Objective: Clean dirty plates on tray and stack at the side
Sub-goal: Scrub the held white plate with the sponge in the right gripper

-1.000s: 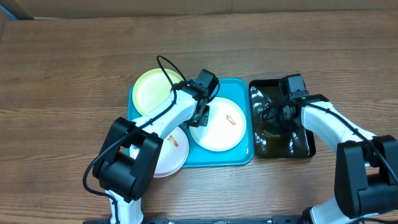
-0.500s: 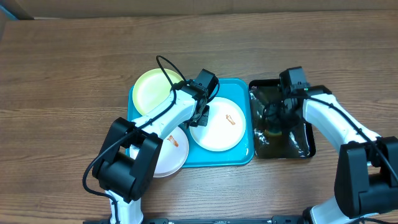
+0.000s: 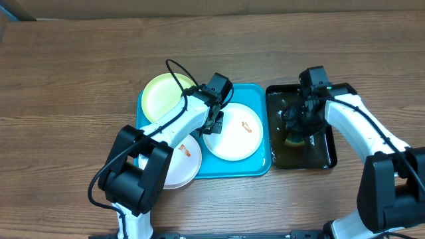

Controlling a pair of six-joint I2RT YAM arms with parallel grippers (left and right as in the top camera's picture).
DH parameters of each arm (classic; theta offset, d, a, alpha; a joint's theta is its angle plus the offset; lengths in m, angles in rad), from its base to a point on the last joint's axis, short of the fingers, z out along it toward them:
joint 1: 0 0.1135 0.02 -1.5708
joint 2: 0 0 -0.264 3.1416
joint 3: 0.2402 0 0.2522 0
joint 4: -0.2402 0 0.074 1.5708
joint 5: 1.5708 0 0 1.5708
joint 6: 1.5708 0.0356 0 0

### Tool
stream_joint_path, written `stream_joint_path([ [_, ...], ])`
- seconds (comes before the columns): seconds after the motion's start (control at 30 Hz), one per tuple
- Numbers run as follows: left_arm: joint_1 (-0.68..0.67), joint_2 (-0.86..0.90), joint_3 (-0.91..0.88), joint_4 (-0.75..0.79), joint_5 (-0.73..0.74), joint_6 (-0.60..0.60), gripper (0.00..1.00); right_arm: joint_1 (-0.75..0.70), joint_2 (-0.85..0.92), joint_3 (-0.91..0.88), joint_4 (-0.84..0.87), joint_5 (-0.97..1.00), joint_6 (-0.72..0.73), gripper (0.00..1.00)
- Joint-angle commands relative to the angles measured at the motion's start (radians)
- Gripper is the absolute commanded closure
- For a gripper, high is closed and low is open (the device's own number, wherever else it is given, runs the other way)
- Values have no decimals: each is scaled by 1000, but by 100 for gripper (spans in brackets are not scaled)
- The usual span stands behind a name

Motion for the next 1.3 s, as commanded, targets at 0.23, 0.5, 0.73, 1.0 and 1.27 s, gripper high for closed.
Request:
stream_joint_path([
  [0.23,13,31,-24,18,-57,46,96,3,-23,89,-68,126,-65,96],
  [0.5,13,31,-24,19,-109,72,96,34,-23,186,-159,142,-118,96],
  [0.73,13,31,-24,26,-97,72,96,196,-23,241,-141,131,-135,96],
  [1.0,13,31,-24,24,-97,71,96,304,-17,208,-28,132,-99,96],
  [1.27,13,31,-24,15,-48,-15,96,306,-15,110,117,70,-77,96],
])
